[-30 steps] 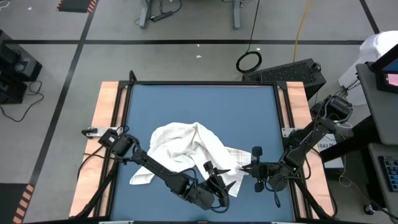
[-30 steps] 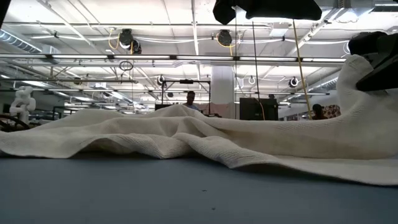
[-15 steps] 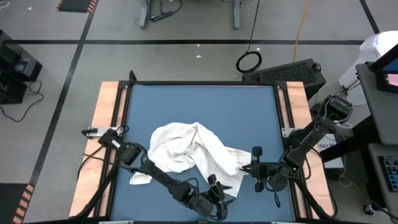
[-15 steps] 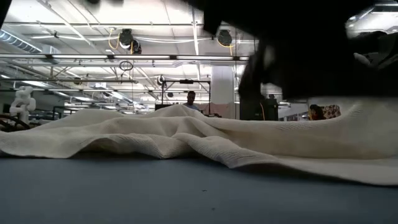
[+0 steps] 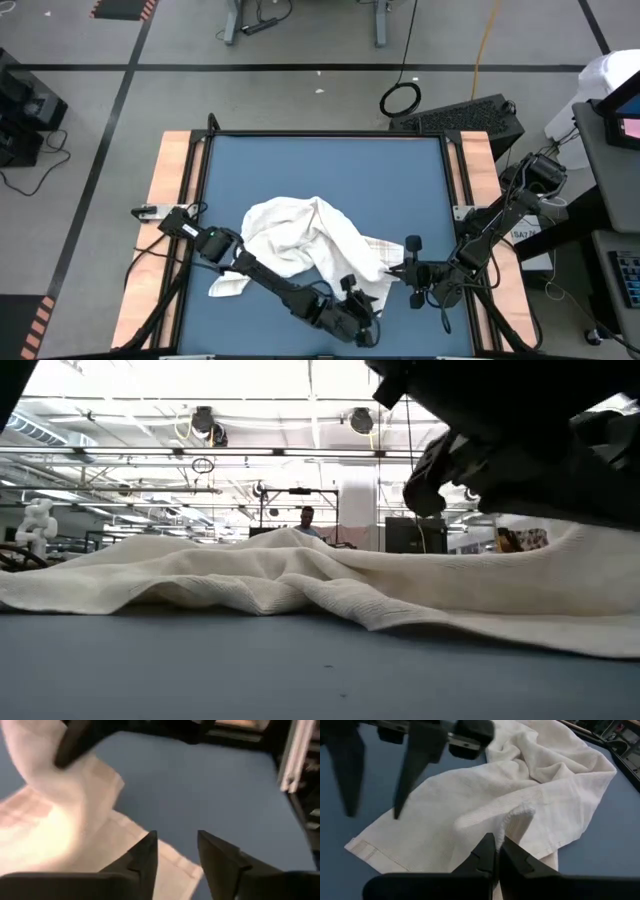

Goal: Roll towel into tight, uniform cylinder
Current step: Roll the white towel

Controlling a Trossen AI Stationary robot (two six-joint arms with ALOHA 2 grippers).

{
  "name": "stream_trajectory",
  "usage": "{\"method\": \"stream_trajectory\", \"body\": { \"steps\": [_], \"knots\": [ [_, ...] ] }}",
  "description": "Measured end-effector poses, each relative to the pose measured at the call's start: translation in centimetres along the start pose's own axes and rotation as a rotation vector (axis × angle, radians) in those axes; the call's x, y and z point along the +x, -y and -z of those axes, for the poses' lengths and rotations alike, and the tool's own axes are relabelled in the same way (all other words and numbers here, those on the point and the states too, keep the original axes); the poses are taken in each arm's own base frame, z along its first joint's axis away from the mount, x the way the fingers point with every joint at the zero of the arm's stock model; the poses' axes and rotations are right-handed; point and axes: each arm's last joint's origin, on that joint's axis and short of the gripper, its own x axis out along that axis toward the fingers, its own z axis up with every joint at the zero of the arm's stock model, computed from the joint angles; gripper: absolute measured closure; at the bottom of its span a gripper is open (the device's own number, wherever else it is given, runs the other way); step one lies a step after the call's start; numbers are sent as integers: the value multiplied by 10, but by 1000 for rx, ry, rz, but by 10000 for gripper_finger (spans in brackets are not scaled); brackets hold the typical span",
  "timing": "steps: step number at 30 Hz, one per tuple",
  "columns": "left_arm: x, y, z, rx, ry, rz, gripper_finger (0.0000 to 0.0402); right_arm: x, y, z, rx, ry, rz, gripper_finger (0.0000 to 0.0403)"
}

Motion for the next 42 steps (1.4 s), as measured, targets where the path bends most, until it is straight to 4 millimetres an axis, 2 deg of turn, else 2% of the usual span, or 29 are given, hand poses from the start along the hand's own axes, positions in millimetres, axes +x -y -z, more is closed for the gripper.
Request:
{"method": "stream_trajectory", "body": {
  "steps": [6, 12, 22, 27, 32, 42],
  "knots": [
    [10, -13, -3, -50, -118, 59, 316, 0, 0, 0, 44, 4, -2, 399],
    [21, -13, 19, -110, -170, 58, 343, 0, -1, 0, 104, -7, -20, 399],
    [4, 10, 35, -70, -164, 21, 346, 0, 1, 5, 61, -45, -8, 399],
    [5, 6, 36, -56, -181, -4, 346, 0, 3, 10, 25, -85, 9, 399],
    [12, -7, 39, -56, -204, -25, 346, -1, 4, 12, 24, -102, 16, 399],
    [13, -9, 40, -55, -220, -18, 346, -1, 5, 15, -4, -130, 14, 399]
  ]
}}
